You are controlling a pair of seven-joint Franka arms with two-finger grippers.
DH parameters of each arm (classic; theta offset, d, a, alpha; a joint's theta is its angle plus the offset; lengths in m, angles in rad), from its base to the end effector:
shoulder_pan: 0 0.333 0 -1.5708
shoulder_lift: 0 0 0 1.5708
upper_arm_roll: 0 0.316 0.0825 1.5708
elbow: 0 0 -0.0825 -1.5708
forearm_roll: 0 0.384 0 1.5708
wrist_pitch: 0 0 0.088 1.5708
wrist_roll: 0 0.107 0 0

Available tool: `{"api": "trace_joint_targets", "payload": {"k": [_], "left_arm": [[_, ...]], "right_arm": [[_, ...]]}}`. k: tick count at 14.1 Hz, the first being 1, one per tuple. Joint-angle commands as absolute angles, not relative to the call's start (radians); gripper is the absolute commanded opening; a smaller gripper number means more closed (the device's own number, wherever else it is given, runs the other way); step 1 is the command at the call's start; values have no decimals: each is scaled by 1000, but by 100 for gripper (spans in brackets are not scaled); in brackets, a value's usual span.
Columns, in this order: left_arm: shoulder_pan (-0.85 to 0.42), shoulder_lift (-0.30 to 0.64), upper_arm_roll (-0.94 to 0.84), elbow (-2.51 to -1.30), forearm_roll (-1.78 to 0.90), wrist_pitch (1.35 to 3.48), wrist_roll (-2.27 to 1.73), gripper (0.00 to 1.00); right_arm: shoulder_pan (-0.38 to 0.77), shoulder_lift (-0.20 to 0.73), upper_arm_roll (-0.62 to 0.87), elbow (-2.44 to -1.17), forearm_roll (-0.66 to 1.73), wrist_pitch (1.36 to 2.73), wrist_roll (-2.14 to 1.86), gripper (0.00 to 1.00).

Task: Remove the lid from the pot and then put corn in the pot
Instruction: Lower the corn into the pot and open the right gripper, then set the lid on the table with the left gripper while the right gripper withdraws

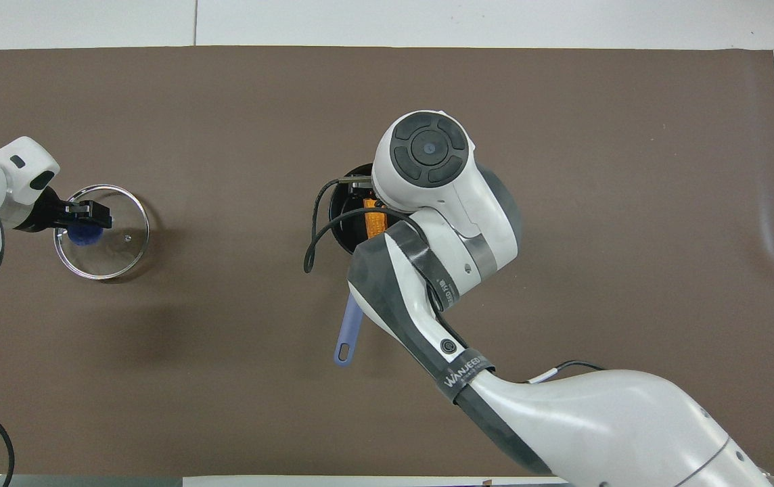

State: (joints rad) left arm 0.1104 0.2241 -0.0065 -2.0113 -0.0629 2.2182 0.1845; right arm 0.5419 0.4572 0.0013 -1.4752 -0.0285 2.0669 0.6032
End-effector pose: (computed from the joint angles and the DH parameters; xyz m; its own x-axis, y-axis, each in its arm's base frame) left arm 0.5870 0.0593 0.3424 0.9991 -0.0423 -0.0085 -0.0418 -0.9977 0.0534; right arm 0.6030 0.3622 0.4272 0.9908 -0.0513 0.1251 -0.0448 -0.9975 -0.0545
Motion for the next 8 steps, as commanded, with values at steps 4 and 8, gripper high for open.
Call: {"api": "trace_joint_targets", "payload": {"k": [4, 8], "left_arm": [[113, 187, -9, -2088, -44, 2281, 182, 60], [114, 181, -8, -2004, -44, 2205, 186, 100]], "right_arm": [[356, 227, 9, -1494, -38, 1737, 335, 100], [232, 102, 8, -1494, -34, 1522, 236, 100]]}}
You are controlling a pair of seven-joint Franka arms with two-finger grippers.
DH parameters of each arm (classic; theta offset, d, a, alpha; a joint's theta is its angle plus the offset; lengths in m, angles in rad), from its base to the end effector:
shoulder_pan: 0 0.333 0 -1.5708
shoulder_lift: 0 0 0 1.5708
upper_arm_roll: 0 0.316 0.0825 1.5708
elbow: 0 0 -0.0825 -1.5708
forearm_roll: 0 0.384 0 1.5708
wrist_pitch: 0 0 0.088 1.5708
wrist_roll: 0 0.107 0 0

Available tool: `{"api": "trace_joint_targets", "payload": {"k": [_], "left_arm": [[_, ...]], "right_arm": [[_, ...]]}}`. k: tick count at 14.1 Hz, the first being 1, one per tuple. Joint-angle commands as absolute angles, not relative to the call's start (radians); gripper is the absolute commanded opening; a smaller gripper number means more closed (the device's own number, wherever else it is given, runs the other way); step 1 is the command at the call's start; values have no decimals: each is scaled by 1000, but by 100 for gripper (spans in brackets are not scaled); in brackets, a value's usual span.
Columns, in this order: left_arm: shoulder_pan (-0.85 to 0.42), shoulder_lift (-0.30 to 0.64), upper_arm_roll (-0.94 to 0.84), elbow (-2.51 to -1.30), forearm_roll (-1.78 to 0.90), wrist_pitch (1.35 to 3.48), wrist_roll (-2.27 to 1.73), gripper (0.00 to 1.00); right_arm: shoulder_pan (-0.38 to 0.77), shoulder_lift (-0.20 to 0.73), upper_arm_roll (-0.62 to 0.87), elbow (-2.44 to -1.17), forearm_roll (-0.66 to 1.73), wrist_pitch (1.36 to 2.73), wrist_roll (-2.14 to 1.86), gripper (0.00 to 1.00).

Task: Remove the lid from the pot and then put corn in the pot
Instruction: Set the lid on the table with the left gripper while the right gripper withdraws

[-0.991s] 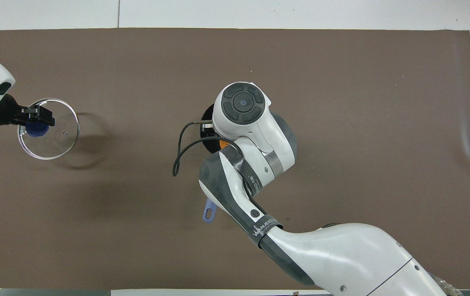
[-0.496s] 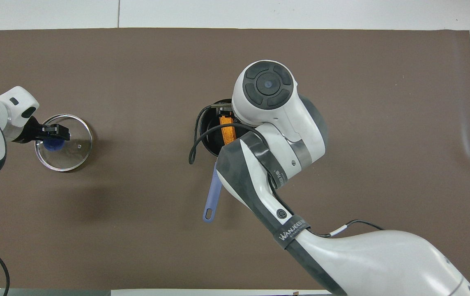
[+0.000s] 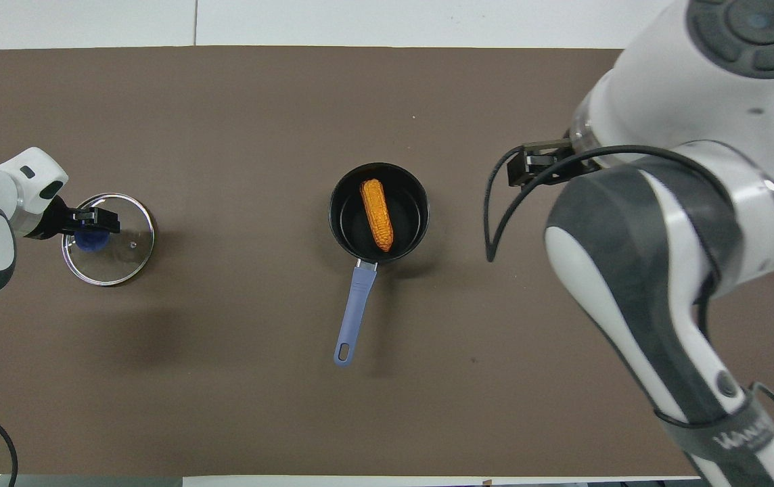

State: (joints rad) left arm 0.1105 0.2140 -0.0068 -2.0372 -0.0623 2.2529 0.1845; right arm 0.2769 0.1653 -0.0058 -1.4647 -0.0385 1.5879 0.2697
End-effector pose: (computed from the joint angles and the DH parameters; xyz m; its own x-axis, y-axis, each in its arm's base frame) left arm 0.5834 0.0591 0.3400 0.9991 -0.0411 0.0098 -0.0416 -0.9979 0.0489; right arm 0.5839 0.1584 0.5802 0.9995 0.0022 -0.0301 0.0037 -0.9988 0.0492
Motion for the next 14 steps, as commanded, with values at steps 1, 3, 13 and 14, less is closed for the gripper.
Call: {"api": "trace_joint_targets", "payload": {"k": [1, 3, 13, 14], "left_arm": [[109, 179, -9, -1943, -44, 2130, 180, 100], [98, 175, -9, -1817, -44, 1983, 154, 100], [28, -38, -18, -1724, -41, 1635, 43, 100], [3, -60, -12, -1733, -20, 1611, 31, 100]], "right_arm": [[192, 69, 9, -1499, -32, 1475, 194, 100], [123, 31, 6, -1519, -28, 1439, 88, 100], [5, 0, 3, -1585, -28, 1496, 11, 100], [6, 2, 3, -1583, -28, 1499, 11, 100]]}}
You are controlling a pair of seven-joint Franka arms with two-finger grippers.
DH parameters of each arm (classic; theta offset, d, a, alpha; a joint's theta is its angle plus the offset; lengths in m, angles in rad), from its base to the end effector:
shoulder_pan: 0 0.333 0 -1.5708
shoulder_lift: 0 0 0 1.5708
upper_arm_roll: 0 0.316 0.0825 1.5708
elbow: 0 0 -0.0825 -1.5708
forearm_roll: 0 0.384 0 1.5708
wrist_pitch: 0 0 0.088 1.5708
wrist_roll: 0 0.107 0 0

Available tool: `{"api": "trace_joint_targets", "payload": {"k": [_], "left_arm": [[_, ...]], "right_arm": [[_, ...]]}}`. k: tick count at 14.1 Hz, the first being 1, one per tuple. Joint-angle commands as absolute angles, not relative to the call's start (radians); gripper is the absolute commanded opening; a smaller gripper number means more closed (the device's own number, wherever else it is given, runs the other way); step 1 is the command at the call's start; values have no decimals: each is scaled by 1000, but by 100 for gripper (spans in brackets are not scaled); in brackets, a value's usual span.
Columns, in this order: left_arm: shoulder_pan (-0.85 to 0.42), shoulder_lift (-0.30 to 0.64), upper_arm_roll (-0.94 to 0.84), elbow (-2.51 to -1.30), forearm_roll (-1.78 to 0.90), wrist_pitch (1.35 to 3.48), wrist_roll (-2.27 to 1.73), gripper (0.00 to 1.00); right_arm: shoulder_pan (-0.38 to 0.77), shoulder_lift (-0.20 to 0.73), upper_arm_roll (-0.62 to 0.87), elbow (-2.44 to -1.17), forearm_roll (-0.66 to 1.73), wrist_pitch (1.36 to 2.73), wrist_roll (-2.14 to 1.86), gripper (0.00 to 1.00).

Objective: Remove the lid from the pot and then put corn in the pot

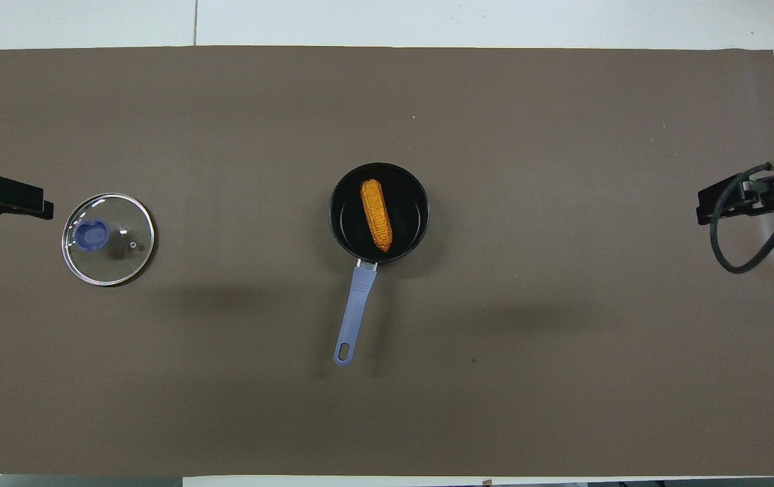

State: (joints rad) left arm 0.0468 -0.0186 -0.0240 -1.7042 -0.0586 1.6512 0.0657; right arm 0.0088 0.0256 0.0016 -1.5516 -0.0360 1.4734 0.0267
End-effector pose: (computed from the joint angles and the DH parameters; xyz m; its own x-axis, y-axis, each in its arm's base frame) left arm 0.5518 0.0066 0.5786 0.9988 -0.0381 -0.0307 -0.0362 -0.9976 0.0599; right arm 0.5515 0.0016 0.6114 0.9945 -0.0198 -0.1026 -0.0159 -0.9991 0.0387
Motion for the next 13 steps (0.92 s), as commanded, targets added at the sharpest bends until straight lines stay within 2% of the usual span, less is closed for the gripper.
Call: {"api": "trace_joint_targets", "payload": {"k": [1, 4, 9, 13], "left_arm": [[-30, -70, -3, -1744, -11, 1594, 12, 100], [-51, -83, -2, -1775, -8, 1604, -31, 100], [-92, -58, -2, -1701, 38, 1559, -34, 100], [-80, -63, -3, -1709, 34, 1568, -35, 100]], "right_arm": [[5, 5, 3, -1577, -28, 1500, 11, 100], [0, 9, 3, -1574, -28, 1499, 11, 100], [3, -11, 2, -1583, -26, 1491, 11, 100], [-8, -14, 3, -1582, -26, 1509, 12, 100]]}}
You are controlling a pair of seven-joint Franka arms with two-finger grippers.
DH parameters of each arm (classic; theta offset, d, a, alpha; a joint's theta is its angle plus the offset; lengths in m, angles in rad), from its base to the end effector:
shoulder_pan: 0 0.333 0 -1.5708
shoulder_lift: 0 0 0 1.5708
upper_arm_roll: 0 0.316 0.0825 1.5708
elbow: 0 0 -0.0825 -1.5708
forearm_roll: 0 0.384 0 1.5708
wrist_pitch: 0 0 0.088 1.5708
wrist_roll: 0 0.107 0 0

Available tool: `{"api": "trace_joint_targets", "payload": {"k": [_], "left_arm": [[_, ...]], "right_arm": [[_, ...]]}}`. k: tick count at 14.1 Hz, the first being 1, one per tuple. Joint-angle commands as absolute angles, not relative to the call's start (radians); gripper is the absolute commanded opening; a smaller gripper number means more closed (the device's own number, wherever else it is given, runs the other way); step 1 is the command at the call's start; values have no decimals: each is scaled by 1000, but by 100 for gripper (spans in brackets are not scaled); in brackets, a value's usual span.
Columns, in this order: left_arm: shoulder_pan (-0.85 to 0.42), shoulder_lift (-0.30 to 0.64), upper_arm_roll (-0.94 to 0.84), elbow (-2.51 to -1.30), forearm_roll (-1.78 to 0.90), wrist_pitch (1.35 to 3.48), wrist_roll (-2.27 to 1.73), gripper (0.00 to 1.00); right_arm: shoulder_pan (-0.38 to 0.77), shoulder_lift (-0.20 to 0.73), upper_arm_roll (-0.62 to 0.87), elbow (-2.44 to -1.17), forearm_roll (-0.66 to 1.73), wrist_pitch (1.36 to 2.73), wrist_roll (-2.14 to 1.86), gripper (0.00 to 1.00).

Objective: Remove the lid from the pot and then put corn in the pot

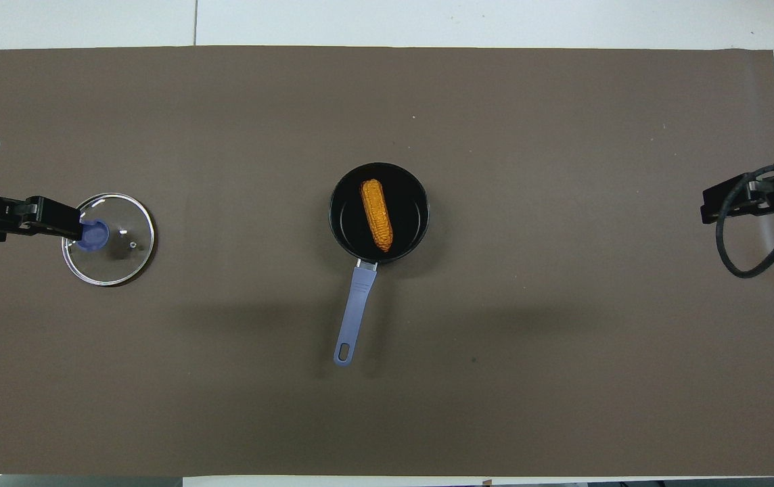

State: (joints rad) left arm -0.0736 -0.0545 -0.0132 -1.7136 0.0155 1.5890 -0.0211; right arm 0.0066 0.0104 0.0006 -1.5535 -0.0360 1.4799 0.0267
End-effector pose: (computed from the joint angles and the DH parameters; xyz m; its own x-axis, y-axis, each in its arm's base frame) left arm 0.5333 -0.0449 0.5884 0.9954 -0.0657 -0.0697 -0.0670 -0.9976 -0.0176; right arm 0.5479 -0.0002 0.6193 0.9963 -0.0228 -0.0829 -0.0197 -0.9991 0.0382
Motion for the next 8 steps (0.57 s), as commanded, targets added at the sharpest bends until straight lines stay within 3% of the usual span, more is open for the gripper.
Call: {"api": "trace_joint_targets", "payload": {"k": [1, 8], "left_arm": [[-78, -64, -3, -1713, 34, 1580, -34, 100], [-84, -64, -3, -1726, 25, 1603, -34, 100]], "right_arm": [[-8, -12, 2, -1578, -26, 1512, 20, 100], [-11, -9, 2, -1575, -26, 1502, 21, 100]]}}
